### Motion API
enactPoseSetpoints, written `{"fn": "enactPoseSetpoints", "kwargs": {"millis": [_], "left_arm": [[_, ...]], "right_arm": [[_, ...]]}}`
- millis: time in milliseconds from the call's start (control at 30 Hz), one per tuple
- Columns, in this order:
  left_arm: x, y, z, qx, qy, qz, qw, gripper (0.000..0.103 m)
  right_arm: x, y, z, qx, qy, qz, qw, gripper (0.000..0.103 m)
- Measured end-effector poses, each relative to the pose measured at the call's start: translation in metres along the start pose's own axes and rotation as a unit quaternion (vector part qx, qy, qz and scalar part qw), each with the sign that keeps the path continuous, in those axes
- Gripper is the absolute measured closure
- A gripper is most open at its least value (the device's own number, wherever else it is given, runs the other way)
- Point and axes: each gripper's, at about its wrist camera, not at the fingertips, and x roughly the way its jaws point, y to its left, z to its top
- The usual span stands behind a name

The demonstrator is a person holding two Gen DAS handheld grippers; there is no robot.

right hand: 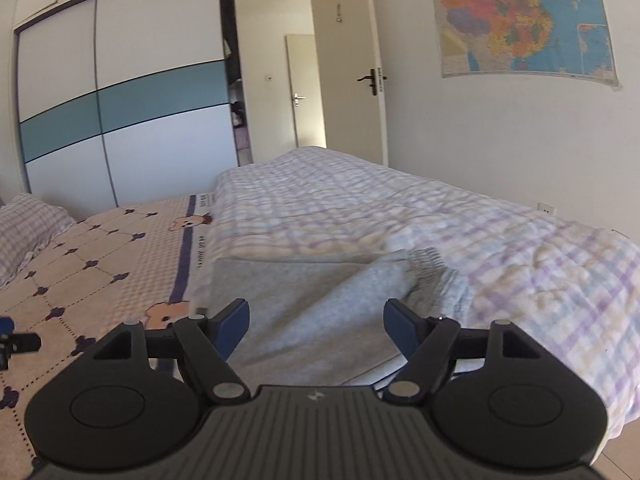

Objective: Fold clothes
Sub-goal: 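Carry the folded sweatpants onto the lilac quilt with both grippers, then open both grippers and withdraw them from the sweatpants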

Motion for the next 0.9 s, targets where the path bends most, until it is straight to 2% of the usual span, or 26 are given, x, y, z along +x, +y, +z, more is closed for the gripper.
{"fn": "enactPoseSetpoints", "kwargs": {"millis": [167,333,400,433,467,533,600,667,767,900], "left_arm": [[-0.066,0.073,0.012,0.03,-0.034,0.08,0.9958,0.044],[-0.122,0.157,0.021,0.056,-0.046,0.174,0.982,0.041],[-0.143,0.194,0.023,0.06,-0.046,0.207,0.9754,0.036],[-0.154,0.213,0.023,0.058,-0.046,0.219,0.9729,0.029],[-0.162,0.231,0.019,0.046,-0.046,0.225,0.9722,0.021],[-0.172,0.264,0.005,0.012,-0.043,0.235,0.9709,0.019],[-0.166,0.288,-0.022,-0.039,-0.026,0.237,0.9703,0.019],[-0.139,0.297,-0.062,-0.076,0.006,0.218,0.9729,0.019],[-0.085,0.288,-0.129,-0.097,0.062,0.192,0.9746,0.019],[-0.023,0.27,-0.194,-0.148,0.093,0.137,0.9751,0.019]], "right_arm": [[-0.027,0.047,-0.005,-0.01,0.007,0.052,0.999,0.025],[-0.036,0.094,-0.007,0.003,0.026,0.096,0.995,0.025],[-0.036,0.113,-0.007,0.001,0.033,0.112,0.993,0.025],[-0.036,0.124,-0.007,0.001,0.036,0.121,0.992,0.024],[-0.037,0.136,-0.009,0.001,0.039,0.131,0.991,0.024],[-0.034,0.158,-0.016,0.001,0.052,0.151,0.987,0.019],[-0.028,0.181,-0.03,-0.008,0.069,0.168,0.983,0.019],[-0.017,0.205,-0.054,-0.024,0.093,0.177,0.979,0.019],[-0.001,0.239,-0.098,-0.058,0.131,0.191,0.971,0.019],[0.025,0.276,-0.159,-0.109,0.174,0.181,0.962,0.019]]}}
